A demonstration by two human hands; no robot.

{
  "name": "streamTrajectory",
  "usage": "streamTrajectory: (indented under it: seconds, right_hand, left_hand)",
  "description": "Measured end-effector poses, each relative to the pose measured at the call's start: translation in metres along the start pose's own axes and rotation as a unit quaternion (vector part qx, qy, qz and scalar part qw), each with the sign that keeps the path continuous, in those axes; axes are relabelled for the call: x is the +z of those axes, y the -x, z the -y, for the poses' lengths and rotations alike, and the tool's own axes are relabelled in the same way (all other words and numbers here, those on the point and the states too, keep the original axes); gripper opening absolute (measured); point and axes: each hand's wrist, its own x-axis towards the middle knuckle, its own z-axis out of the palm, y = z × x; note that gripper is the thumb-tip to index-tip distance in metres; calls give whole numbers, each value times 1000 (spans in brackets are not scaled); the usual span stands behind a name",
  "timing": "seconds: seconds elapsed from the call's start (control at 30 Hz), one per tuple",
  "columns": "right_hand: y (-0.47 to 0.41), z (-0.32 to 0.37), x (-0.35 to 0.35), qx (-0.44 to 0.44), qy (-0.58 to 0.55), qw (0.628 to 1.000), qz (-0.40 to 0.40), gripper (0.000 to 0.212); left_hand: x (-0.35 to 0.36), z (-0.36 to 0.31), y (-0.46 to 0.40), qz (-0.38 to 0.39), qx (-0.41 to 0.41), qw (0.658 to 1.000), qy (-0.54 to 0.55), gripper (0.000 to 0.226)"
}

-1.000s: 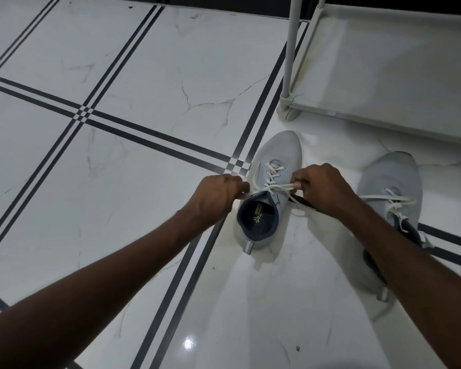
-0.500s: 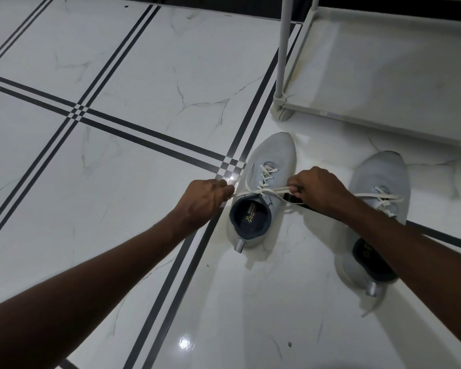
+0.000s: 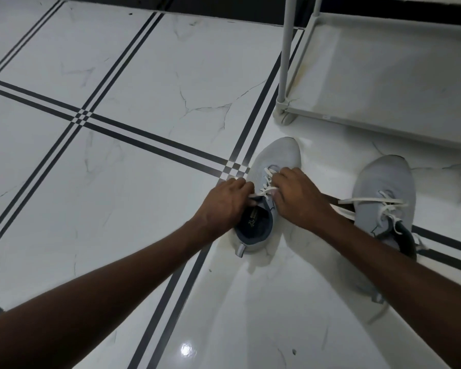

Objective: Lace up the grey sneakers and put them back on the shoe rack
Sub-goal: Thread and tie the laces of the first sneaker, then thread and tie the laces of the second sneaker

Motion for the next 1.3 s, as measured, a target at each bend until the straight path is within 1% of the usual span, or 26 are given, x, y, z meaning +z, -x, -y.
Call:
streamTrajectory:
  seconds: [0.07,0.13,0.2,0.3,0.47,0.53,0.6,0.67,0.73,0.8,0.87,0.93,1.0,1.07,1.17,1.23,1.3]
  right_hand:
    - [-1,-1,-2,8,-33,999,22,16]
    - [1,-1,-5,2,-34,998,54,19]
    - [7,-4,-8,-23,8,997,75,20]
    - [10,-13,-10,-68,58,990,113,12]
    - [8,-21,-14,-101,93,983,125,18]
    - [4,-24,-17,-111,99,980,132,19]
    - [-1,-34,-31,-112,140,974,140,22]
    - [2,-52,-56,-82,178,969,147,36]
    - [17,-72,-87,-33,163,973,159,46]
    - [44,-92,-113,23,98,982,160,47]
    - [76,-111,-127,75,33,986,143,42]
    - [107,-126,-130,113,-5,987,114,35]
    - [136,-138,-123,150,-35,985,83,29]
    - [158,-141,-110,201,-88,973,72,21]
    - [179,-141,-88,266,-172,947,59,20]
    - [183,-140,-79,284,-195,938,30,16]
    - [185,-141,-75,283,-206,937,10,12]
  left_hand:
    - [-2,-4,5,-21,-29,999,5,47]
    - [-4,-5,6,-17,-36,999,-1,47]
    - [-2,0,6,4,-32,999,-27,40]
    - [-1,12,8,42,-16,995,-91,24]
    - [2,16,1,83,-26,993,-81,20]
    - [1,22,-1,98,-7,992,-76,27]
    - [-8,33,-7,83,39,992,-84,47]
    - [-23,31,-20,42,83,991,-100,55]
    - [-37,12,-44,28,118,989,-89,55]
    - [-48,-25,-74,48,161,984,-59,56]
    - [-50,-67,-102,82,204,975,-34,59]
    - [-42,-109,-124,116,228,967,-14,52]
    - [-25,-146,-138,151,235,960,21,44]
    - [-3,-171,-142,162,217,960,73,48]
    - [26,-187,-138,128,173,969,118,54]
    - [36,-186,-137,103,178,973,109,53]
    - [36,-183,-140,84,202,970,107,46]
